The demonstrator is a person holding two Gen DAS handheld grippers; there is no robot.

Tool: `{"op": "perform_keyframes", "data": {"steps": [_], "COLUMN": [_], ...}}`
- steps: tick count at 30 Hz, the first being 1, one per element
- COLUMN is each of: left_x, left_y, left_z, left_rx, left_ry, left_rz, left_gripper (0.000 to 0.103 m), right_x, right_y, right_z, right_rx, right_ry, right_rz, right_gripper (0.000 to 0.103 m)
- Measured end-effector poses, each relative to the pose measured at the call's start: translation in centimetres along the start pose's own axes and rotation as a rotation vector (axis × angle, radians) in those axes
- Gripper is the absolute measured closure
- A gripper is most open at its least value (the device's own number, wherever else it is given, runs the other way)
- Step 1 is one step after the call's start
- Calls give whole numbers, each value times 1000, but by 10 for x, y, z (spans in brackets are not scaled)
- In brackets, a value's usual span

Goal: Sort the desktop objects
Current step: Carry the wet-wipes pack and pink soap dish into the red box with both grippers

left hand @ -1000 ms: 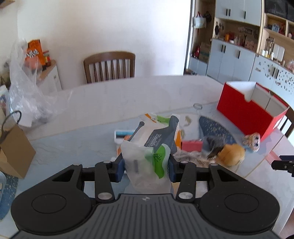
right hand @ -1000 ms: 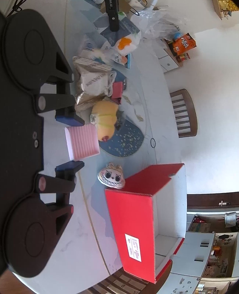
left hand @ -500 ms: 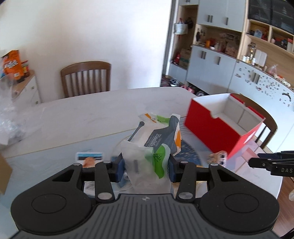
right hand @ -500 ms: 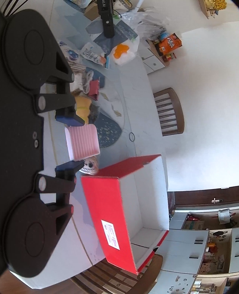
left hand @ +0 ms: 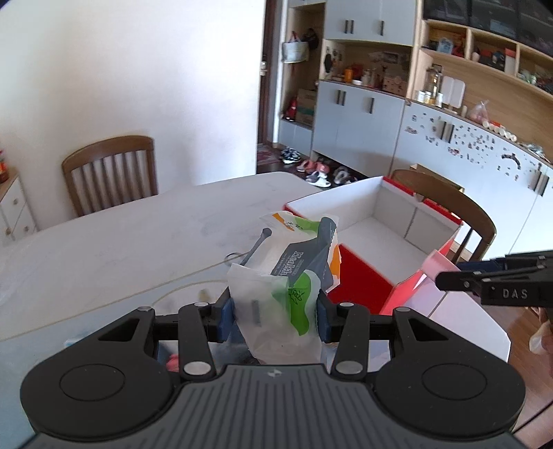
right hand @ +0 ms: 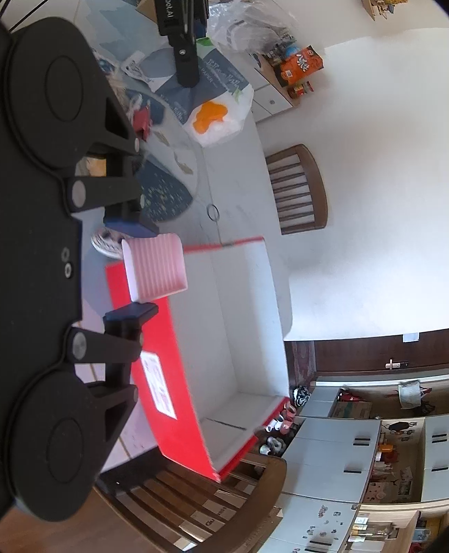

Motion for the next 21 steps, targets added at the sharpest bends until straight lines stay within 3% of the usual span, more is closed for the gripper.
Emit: {"op": "perform_keyframes", "data": {"steps": [21], "left_x": [-101], "left_y": [51], "left_z": [-84], "left_rx": [-141], "left_ry": [-62], "left_rz": [89], "left_gripper": [59], "right_x": [-54], "right_y": [41], "right_z": [-73], "right_rx": [42], "right_ry": [-14], "right_rz": [-11], "right_gripper": [63]}}
Point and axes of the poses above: each gripper's, at about its wrist camera, not at the fingertips, and x roughly against the way its jaws point, z to its left, y to its top, the point moved 9 cm from there along -x, roughly the way its jaws point, and after that the axes turned 9 degrees about -y, right-handed, at the moved point
